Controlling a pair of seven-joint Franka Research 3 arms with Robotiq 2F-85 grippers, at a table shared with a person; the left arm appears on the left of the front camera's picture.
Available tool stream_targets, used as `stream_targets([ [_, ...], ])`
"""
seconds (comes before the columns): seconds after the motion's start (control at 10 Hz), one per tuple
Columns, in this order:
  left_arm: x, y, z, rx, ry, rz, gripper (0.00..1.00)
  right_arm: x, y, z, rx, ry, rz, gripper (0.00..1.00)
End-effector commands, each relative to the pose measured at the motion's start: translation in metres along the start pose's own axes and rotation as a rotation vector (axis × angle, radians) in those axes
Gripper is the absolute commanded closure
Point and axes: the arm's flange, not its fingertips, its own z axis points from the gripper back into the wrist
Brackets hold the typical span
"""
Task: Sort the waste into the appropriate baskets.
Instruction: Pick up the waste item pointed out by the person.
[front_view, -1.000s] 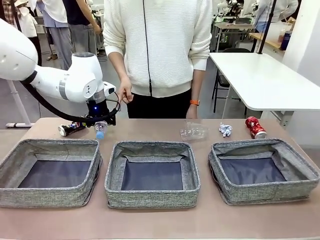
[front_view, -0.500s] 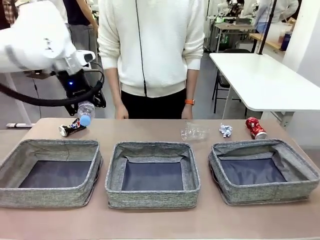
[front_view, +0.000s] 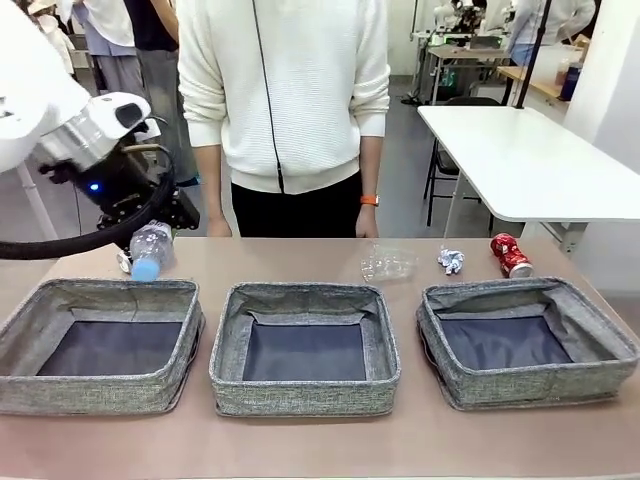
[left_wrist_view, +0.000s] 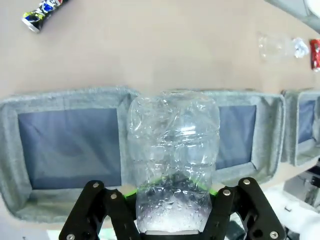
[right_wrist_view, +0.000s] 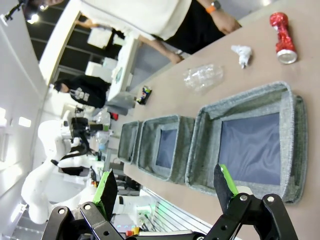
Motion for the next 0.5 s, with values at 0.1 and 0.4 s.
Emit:
stream_targets([
  [0.1, 0.0, 0.0, 0.0, 0.0, 0.0, 0.0, 1.0, 0.003, 0.001, 0.0, 0.02, -0.013, 0.026, 0.0],
  [0.4, -0.002, -0.146, 0.098, 0.125, 0.117, -0.036, 1.0, 0.003, 0.001, 0.0, 0.02, -0.013, 0.026, 0.0],
])
